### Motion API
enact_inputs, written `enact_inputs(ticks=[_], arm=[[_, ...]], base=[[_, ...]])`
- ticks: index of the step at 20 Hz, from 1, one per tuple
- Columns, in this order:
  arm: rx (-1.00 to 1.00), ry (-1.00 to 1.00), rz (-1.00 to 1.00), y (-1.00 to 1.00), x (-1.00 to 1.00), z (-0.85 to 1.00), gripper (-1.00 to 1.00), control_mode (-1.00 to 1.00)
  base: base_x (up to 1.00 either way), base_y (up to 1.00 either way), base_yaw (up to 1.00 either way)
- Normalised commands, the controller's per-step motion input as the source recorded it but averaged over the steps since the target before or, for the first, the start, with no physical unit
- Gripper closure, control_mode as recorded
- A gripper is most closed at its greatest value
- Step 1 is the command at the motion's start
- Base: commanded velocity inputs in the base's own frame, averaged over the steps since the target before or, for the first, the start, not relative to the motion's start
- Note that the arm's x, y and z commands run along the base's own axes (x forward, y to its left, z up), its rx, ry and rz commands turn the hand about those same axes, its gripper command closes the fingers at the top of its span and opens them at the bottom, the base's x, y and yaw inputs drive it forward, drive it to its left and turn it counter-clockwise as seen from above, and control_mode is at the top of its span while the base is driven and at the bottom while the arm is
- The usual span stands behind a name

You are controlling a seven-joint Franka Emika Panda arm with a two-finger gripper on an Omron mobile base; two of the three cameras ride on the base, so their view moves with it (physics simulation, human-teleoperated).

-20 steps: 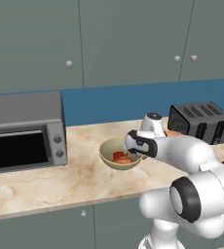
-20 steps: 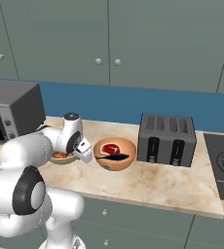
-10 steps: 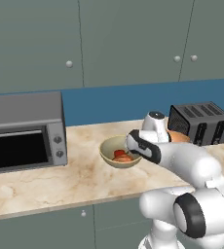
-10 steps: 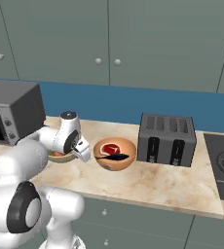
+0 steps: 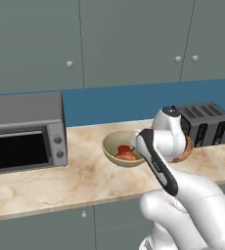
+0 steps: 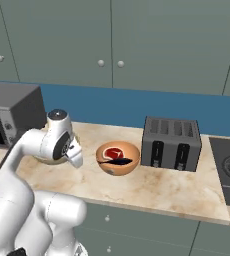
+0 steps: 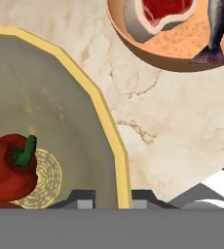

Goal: Place the bowl with the bell pepper and sweet potato on the top shelf of the fridge. Place the bowl with the fish and steak on the second highest shelf of the fridge.

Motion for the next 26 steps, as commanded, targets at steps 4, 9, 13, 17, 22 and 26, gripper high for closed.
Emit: enact_inputs(ticks=[4,9,13,17,22,26], arm=[[0.06,0.00,-0.16,0.00,-0.44,1.00,1.00,-1.00],[0.00,0.00,-0.22,0.02,-0.05,0.83,1.00,-1.00],[0.00,0.00,-0.15,0.00,0.00,0.14,1.00,-1.00],[0.00,0.00,0.00,0.00,-0.07,0.00,1.00,-1.00],[0.00,0.00,0.00,0.01,-0.10,0.00,1.00,1.00],[0.00,0.00,0.00,0.00,0.00,0.00,1.00,1.00]], base=[[0.00,0.00,0.00],[0.00,0.00,0.00],[0.00,0.00,0.00],[0.00,0.00,0.00],[-0.63,0.13,0.08],[-0.88,0.25,0.20]])
